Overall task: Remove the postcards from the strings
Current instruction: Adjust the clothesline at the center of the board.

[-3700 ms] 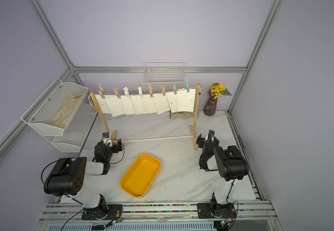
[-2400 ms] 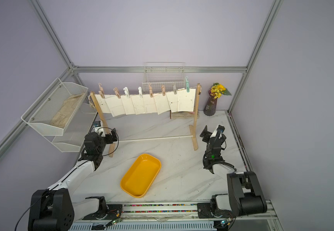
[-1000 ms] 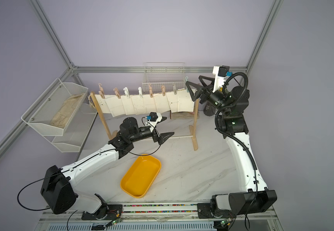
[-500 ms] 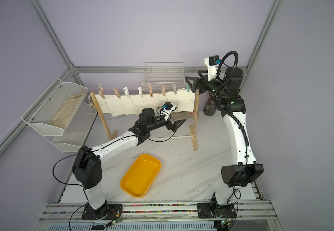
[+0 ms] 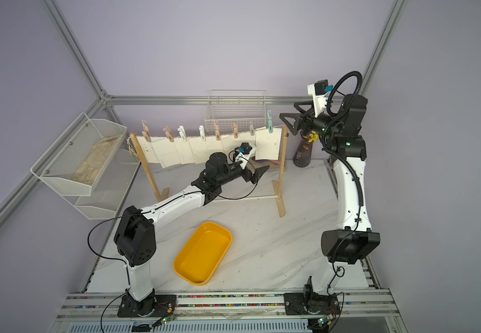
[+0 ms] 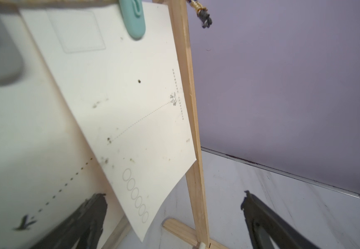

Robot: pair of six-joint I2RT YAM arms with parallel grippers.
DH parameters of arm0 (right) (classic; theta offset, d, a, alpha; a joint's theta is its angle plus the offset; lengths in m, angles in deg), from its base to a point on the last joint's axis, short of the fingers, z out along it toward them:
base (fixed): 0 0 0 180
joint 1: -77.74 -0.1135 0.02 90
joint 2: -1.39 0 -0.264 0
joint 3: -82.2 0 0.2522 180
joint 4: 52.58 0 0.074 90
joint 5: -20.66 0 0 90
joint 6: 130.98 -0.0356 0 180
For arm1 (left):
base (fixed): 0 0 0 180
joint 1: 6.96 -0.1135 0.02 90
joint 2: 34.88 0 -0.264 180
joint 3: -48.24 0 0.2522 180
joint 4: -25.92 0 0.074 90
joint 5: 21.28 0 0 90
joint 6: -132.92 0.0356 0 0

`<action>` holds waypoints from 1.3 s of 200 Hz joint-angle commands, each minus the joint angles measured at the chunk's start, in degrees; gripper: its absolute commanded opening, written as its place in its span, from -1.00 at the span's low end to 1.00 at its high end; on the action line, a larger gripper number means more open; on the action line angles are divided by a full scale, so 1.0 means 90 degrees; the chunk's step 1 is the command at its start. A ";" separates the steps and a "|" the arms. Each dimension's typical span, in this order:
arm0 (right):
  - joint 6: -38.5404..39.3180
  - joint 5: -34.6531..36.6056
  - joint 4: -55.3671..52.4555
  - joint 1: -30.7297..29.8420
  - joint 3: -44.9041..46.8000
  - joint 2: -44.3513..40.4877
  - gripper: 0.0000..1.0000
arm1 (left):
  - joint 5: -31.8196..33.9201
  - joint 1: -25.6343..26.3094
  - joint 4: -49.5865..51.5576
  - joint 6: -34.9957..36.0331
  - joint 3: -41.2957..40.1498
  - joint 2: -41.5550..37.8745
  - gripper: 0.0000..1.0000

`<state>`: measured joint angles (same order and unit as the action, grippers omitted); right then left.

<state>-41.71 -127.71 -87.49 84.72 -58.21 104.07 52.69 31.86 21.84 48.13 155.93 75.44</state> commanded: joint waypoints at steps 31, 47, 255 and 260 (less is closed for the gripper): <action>0.0270 -0.0967 -0.0254 0.0004 -0.0618 0.0502 0.78 | -0.0047 -0.0037 -0.0192 0.0320 0.0489 0.0075 0.90; 0.0277 -0.1039 -0.0281 0.0000 -0.0692 0.0546 0.78 | -0.0025 -0.0073 -0.0204 0.0301 0.0491 0.0083 0.87; -0.1546 0.3401 0.1919 0.0003 0.4445 -0.2943 0.94 | -0.0352 -0.0125 -0.0616 0.0517 -0.1307 -0.1172 0.97; -0.1625 0.3639 0.1874 0.0005 0.4663 -0.3093 0.94 | -0.0293 -0.0116 -0.0608 0.0577 -0.1469 -0.1306 0.99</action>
<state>-51.02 -106.90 -71.51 84.75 -23.28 81.07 47.95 30.36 19.17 49.22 148.52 71.71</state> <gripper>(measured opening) 0.972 0.980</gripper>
